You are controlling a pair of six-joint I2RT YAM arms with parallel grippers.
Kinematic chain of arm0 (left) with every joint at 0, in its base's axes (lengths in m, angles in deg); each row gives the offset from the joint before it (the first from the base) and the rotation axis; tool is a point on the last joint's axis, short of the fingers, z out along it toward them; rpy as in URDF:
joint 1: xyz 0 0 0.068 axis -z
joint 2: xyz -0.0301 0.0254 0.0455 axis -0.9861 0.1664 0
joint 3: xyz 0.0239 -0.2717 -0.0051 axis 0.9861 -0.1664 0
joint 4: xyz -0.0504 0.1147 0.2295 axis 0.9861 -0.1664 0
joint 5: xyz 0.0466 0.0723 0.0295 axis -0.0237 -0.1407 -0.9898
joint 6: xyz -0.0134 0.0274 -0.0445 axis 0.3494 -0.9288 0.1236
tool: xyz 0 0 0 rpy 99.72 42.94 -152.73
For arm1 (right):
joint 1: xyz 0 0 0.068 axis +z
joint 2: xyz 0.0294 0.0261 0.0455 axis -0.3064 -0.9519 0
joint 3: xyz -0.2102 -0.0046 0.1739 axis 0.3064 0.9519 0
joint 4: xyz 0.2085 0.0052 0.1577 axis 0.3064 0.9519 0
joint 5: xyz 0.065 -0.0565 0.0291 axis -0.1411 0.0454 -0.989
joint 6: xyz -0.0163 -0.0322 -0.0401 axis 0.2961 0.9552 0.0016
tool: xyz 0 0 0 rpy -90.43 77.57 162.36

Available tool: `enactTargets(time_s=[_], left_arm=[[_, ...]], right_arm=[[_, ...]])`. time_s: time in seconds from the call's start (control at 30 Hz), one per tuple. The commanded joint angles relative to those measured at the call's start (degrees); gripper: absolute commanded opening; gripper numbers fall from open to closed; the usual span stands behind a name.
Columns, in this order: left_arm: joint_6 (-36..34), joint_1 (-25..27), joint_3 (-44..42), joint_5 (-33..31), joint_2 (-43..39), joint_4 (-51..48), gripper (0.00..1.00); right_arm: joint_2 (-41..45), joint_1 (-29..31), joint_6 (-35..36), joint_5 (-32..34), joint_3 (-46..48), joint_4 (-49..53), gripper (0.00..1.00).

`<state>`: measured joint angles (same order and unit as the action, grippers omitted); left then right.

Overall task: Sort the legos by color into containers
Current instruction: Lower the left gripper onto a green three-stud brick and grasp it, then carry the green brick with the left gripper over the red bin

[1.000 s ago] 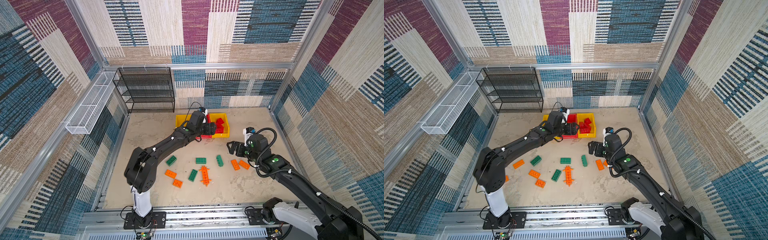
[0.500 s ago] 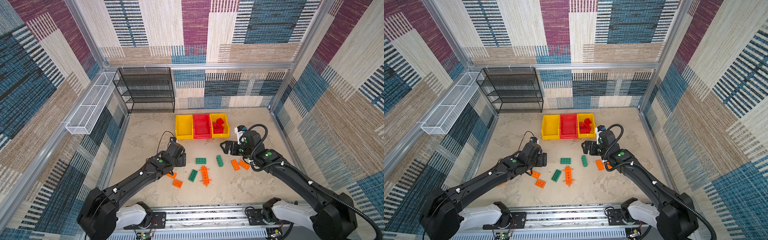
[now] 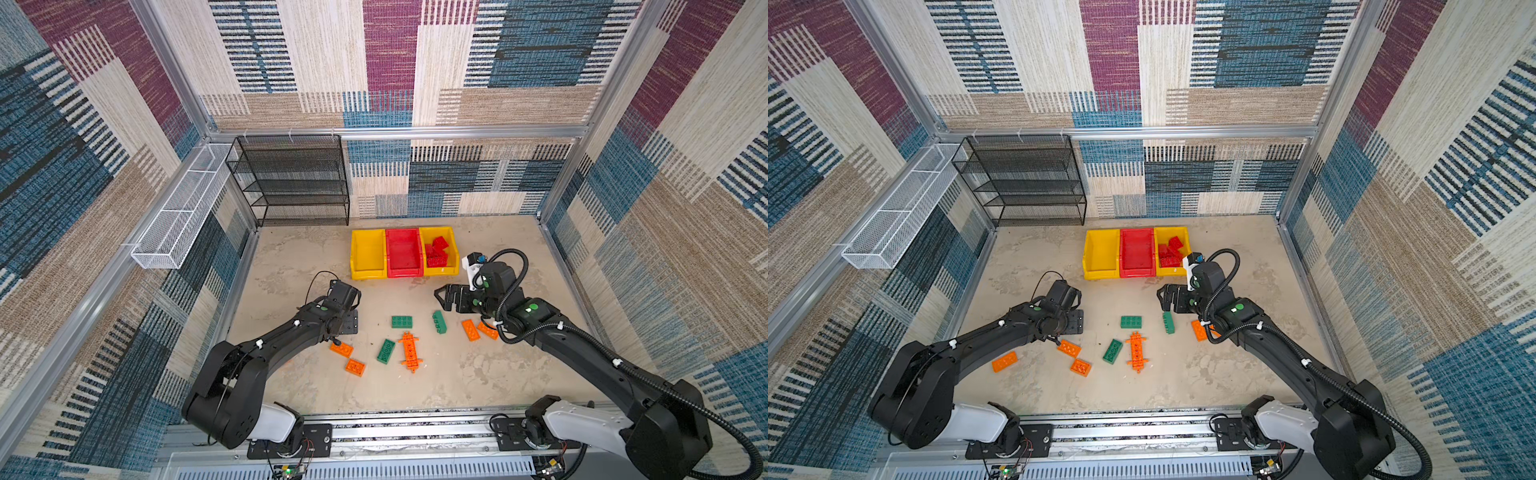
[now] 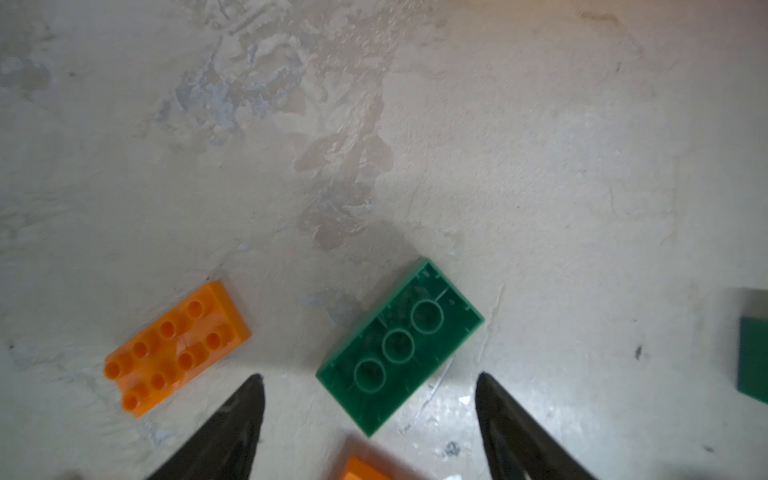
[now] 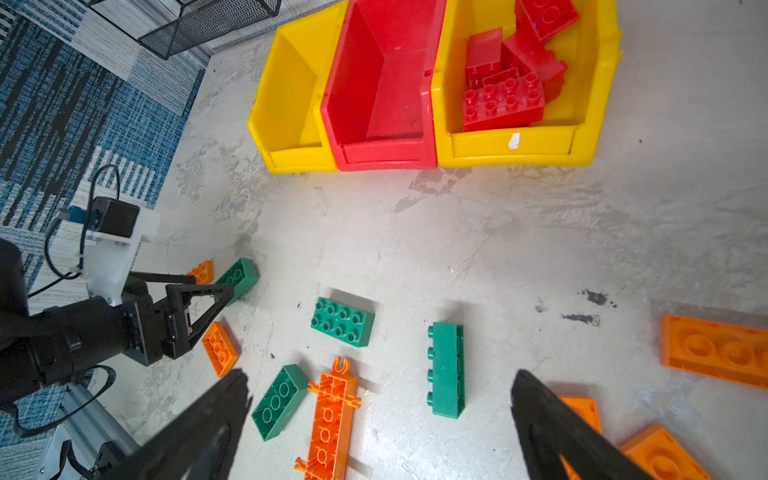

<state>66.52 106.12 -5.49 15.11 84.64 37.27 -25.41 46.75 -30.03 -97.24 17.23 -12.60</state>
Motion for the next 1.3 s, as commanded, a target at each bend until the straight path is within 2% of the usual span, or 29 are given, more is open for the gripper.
enactTargets(time_s=[0.0, 0.27, 0.33, 0.4, 0.47, 0.63, 0.97, 1.13, 1.27], left_arm=[[-3.3, -1.4, 1.4, 3.7, 1.8, 1.2, 0.77], [-4.6, -3.4, 1.6, 8.0, 4.5, 2.6, 0.69], [-4.4, -3.5, 1.8, 8.9, 4.9, 2.5, 0.61], [-3.9, -3.5, 2.2, 9.6, 5.2, 1.9, 0.46], [-3.4, -3.5, 2.3, 9.9, 5.3, 1.5, 0.36], [-2.5, -3.5, 4.1, 9.8, 6.5, -0.6, 0.27], [-0.3, -2.5, 12.7, 13.3, 3.3, -6.1, 0.25], [-0.3, -0.2, 23.7, 14.5, 4.7, -8.7, 0.27], [-1.0, 1.8, 34.5, 14.3, 10.8, -9.1, 0.30]], right_arm=[[0.3, 0.1, -0.1, 1.3, -0.3, -0.2, 1.00], [-0.1, 0.1, 0.1, 1.4, 0.2, -0.4, 1.00], [-0.1, 0.1, 0.1, 1.5, 0.2, -0.5, 1.00], [-0.1, 0.1, 0.1, 1.6, 0.2, -0.6, 1.00], [0.1, 0.1, 0.0, 1.5, 0.5, -0.6, 1.00], [0.6, 0.1, -0.1, 1.3, 1.0, -0.9, 1.00], [3.4, 0.1, -0.1, 2.2, 2.6, -0.7, 1.00], [5.8, 0.1, -0.6, 3.3, 3.4, -1.5, 1.00], [8.0, 0.1, -1.2, 3.5, 4.3, -2.5, 1.00]])
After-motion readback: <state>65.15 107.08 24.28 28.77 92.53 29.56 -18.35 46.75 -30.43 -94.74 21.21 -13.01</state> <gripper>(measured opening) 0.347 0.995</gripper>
